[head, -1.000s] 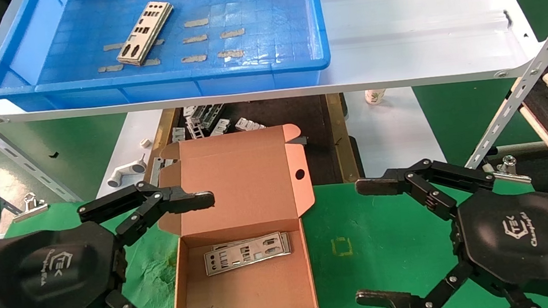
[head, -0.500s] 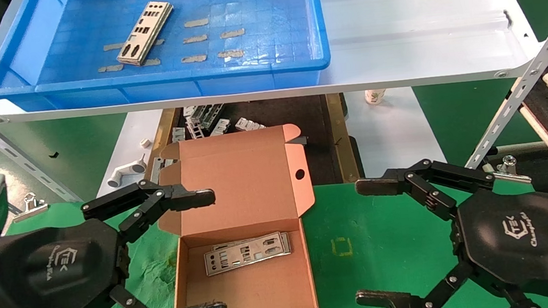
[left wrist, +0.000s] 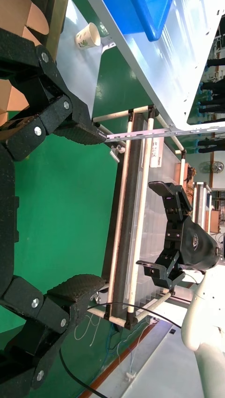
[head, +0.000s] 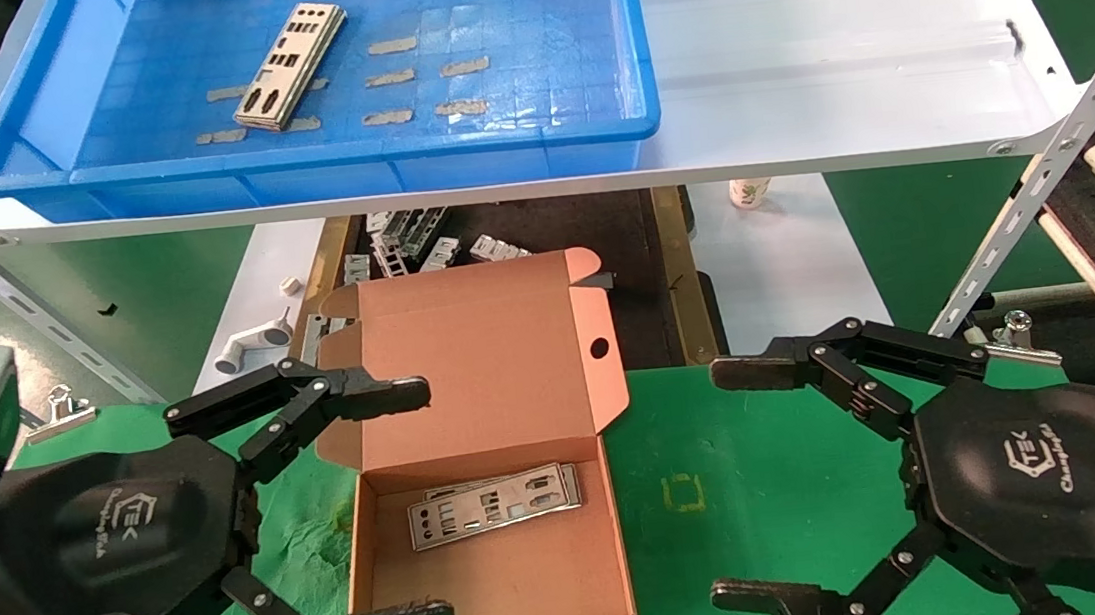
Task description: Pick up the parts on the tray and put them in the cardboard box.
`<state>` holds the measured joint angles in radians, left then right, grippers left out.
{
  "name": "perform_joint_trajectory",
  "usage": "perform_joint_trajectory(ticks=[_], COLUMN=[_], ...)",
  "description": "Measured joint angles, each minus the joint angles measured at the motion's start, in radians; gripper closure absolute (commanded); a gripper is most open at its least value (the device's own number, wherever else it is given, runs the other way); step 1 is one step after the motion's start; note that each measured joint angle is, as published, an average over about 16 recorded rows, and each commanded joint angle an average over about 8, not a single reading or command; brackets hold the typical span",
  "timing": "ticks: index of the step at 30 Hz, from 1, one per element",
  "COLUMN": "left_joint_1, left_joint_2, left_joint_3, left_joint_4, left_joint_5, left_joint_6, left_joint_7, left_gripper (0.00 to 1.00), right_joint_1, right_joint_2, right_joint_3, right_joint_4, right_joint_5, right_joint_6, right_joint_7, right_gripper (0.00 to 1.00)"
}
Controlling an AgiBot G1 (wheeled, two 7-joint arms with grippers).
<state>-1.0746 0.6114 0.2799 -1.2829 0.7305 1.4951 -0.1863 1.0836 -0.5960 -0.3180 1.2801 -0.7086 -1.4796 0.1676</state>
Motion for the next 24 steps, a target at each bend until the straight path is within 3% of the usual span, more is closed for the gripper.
perform_joint_trajectory(ticks=[24], left_joint_1=[-0.001], left_joint_2=[0.001], left_joint_3=[0.002], left_joint_4=[0.003], left_joint_5=[0.001], left_joint_6=[0.001], left_joint_7=[0.001], left_gripper=[0.00], right_joint_1=[0.000], right_joint_2=[0.000], right_joint_3=[0.000], right_joint_4=[0.000], right_joint_5=[0.000], right_joint_6=[0.000], right_joint_7=[0.000], right_gripper=[0.00])
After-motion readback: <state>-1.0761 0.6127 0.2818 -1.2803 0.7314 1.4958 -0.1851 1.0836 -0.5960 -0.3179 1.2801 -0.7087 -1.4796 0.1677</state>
